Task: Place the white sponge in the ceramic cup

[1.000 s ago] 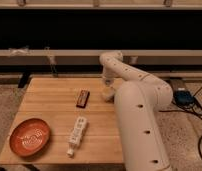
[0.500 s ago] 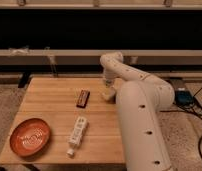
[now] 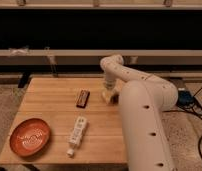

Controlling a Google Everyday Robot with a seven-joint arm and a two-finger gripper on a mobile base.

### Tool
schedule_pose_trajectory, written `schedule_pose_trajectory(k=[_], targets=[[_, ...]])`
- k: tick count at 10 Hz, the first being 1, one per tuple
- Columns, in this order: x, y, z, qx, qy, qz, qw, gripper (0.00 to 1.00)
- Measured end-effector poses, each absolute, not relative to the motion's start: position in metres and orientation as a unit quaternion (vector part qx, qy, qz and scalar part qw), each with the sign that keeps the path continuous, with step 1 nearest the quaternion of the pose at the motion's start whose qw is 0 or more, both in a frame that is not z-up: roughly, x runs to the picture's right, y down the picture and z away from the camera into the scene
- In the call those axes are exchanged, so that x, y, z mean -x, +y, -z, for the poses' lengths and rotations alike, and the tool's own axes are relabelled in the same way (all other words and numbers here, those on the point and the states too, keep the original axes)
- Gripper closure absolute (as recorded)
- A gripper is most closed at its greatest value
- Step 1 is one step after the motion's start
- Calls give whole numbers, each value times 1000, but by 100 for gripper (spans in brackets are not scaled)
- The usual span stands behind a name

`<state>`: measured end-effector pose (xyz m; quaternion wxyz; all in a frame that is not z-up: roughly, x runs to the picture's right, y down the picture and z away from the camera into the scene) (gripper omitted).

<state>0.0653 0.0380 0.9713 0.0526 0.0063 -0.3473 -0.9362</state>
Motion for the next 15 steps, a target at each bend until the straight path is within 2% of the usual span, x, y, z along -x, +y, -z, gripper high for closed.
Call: schedule_pose_trajectory(k=[8, 9, 10, 15], targets=[[-56, 43, -979, 4, -329, 943, 42, 20], [-56, 43, -980, 6, -327, 944, 42, 24], [-57, 42, -980, 8, -325, 945, 41, 30], [-55, 46, -982, 44, -314, 948, 24, 83]])
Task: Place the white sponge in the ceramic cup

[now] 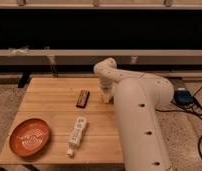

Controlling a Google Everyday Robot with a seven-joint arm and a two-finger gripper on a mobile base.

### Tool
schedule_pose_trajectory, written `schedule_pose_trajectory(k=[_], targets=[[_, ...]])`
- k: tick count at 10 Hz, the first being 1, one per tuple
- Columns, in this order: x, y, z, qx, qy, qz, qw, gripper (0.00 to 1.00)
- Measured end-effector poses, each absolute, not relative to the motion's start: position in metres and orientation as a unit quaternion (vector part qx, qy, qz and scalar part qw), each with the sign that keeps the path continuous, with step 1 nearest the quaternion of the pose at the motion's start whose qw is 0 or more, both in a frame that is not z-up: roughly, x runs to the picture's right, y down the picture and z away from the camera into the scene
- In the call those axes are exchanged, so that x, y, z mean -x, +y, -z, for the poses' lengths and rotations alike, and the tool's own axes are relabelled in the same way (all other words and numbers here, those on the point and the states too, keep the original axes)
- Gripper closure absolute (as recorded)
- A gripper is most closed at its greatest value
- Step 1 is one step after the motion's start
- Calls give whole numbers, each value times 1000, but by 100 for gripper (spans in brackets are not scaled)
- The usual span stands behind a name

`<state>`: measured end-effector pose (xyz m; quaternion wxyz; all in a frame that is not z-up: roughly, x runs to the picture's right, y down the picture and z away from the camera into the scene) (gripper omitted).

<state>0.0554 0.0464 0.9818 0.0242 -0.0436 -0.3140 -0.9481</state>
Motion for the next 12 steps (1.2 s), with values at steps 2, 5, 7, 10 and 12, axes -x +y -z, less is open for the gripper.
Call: schedule_pose_trajectory(k=[2, 5, 7, 10, 12], targets=[[-54, 47, -981, 49, -311, 949, 20, 98], [-46, 41, -964, 45, -305, 951, 18, 100], [-37, 26, -933, 33, -304, 952, 20, 100], [-21, 13, -880, 7, -310, 950, 16, 100], [-12, 18, -855, -3, -318, 948, 20, 100]])
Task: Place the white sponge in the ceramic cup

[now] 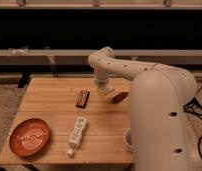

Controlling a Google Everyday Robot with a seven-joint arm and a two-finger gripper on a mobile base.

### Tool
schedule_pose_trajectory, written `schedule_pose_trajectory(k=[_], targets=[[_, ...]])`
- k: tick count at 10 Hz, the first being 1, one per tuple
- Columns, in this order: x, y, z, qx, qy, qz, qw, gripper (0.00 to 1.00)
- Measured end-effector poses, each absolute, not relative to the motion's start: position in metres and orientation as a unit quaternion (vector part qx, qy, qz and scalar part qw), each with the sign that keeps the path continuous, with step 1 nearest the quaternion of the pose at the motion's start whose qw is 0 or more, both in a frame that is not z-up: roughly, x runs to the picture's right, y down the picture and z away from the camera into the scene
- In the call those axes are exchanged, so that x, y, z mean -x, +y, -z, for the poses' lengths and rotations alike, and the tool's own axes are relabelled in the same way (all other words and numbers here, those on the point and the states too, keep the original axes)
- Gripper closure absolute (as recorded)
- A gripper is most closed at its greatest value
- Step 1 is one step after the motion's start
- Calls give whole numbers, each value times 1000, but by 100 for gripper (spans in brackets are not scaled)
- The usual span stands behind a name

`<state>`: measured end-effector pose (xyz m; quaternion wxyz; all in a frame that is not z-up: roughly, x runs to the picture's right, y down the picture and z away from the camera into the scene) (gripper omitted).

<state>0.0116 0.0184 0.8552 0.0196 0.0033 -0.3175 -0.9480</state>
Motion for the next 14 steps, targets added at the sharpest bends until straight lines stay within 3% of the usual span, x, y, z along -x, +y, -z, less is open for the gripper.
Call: schedule_pose_trajectory(k=[8, 14], targets=[[-15, 73, -691, -61, -356, 929, 82, 100], [-35, 108, -657, -76, -391, 908, 132, 100]])
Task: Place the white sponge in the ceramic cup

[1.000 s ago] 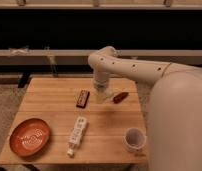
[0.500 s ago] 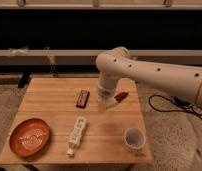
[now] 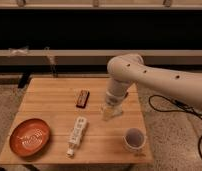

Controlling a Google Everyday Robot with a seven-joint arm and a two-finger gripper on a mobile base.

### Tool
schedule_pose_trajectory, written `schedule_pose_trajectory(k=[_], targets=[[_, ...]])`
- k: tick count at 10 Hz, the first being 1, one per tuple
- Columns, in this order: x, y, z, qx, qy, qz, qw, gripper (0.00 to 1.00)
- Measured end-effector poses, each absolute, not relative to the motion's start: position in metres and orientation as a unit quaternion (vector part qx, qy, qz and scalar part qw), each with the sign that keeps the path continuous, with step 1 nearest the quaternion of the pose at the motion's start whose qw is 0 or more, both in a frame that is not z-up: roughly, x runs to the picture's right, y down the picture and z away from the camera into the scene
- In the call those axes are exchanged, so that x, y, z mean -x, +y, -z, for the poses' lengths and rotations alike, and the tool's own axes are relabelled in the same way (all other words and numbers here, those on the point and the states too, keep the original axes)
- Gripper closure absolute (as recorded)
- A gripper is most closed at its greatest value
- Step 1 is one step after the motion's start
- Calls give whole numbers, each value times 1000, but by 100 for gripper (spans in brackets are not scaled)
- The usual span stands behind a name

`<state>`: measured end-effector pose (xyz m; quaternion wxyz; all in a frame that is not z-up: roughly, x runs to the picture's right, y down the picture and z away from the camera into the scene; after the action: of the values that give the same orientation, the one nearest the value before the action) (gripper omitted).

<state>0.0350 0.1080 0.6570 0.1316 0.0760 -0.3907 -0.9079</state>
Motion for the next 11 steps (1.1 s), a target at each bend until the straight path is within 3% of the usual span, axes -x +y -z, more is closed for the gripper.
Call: schedule_pose_trajectory(k=[11], targets=[[-39, 113, -652, -80, -394, 905, 137, 100]])
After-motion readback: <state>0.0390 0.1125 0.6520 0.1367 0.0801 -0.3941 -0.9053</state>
